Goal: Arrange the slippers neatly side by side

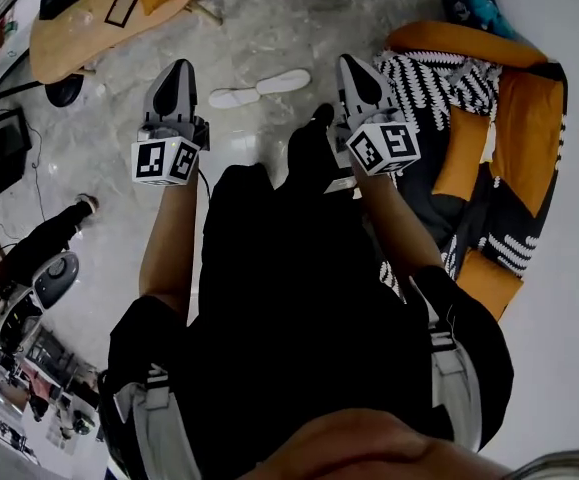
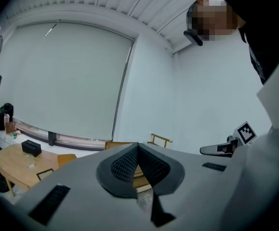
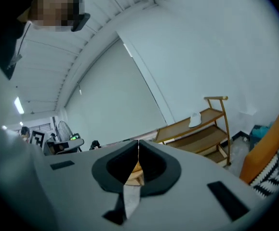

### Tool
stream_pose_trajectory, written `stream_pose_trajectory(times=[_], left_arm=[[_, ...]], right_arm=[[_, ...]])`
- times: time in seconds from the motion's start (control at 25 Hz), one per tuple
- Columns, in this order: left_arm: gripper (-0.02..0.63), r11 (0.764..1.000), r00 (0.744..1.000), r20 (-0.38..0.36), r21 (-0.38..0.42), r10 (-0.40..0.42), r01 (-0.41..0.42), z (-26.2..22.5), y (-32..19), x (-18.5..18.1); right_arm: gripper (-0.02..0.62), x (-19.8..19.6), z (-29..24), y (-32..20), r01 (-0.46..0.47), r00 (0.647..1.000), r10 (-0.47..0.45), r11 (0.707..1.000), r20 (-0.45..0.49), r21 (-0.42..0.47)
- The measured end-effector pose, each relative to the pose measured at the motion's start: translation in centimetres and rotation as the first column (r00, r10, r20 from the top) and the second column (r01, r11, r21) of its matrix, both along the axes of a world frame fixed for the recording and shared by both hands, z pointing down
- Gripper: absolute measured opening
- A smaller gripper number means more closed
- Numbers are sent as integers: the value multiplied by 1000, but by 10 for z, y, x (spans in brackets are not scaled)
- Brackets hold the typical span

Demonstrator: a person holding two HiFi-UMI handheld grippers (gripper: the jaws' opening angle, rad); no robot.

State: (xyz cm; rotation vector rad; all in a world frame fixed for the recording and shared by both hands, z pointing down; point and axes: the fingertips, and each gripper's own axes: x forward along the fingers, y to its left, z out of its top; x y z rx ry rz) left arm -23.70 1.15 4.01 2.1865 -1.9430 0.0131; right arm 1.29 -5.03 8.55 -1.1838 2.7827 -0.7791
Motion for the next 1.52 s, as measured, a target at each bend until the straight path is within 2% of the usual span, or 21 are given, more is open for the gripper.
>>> stream_pose_trajectory(times=[0.12, 0.32, 0.48, 0.6, 0.72, 0.8, 0.88, 1.04, 1.16, 1.28, 1.44, 1.52], left_arm=[[15, 999, 1000, 2, -41, 10, -10, 23, -16, -1], [15, 996, 998, 20, -66, 63, -62, 70, -35, -17], [15, 991, 996, -11, -97, 87, -88, 131, -45, -46], [15, 988, 995, -56, -133, 77, -83, 180, -48, -65], [15, 986, 995, -80, -153, 57, -69, 220, -51, -87], [15, 984, 995, -85, -166, 45, -59, 245, -49, -100], [15, 982, 995, -92, -184, 35, -51, 271, -45, -109], [15, 970, 992, -123, -237, 18, -47, 321, -35, -120], [15, 962, 991, -126, -264, 32, -65, 348, -27, -119], [15, 952, 990, -124, -290, 64, -98, 374, -21, -113], [15, 934, 983, -138, -321, 119, -158, 407, -19, -103], [15, 925, 979, -145, -334, 143, -184, 421, -20, -99]], right_arm=[[32, 1, 37, -17, -57, 998, 59, 994, 24, -95], [32, -20, 119, -25, -60, 995, 41, 976, -96, -208], [32, -46, 176, -32, -100, 991, 70, 959, -117, -266], [32, -57, 220, -37, -165, 985, 136, 930, -110, -328], [34, -76, 271, -37, -205, 979, 185, 884, -88, -421], [34, -89, 309, -34, -213, 976, 205, 839, -72, -500], [34, -96, 348, -29, -230, 969, 237, 777, -65, -586], [34, -94, 424, -15, -287, 942, 321, 631, -94, -720], [34, -86, 476, 1, -319, 921, 369, 528, -127, -787], [35, -81, 519, 18, -347, 903, 396, 450, -164, -823], [38, -80, 568, 38, -360, 885, 425, 364, -191, -859], [87, -79, 594, 47, -358, 881, 428, 321, -203, -877]])
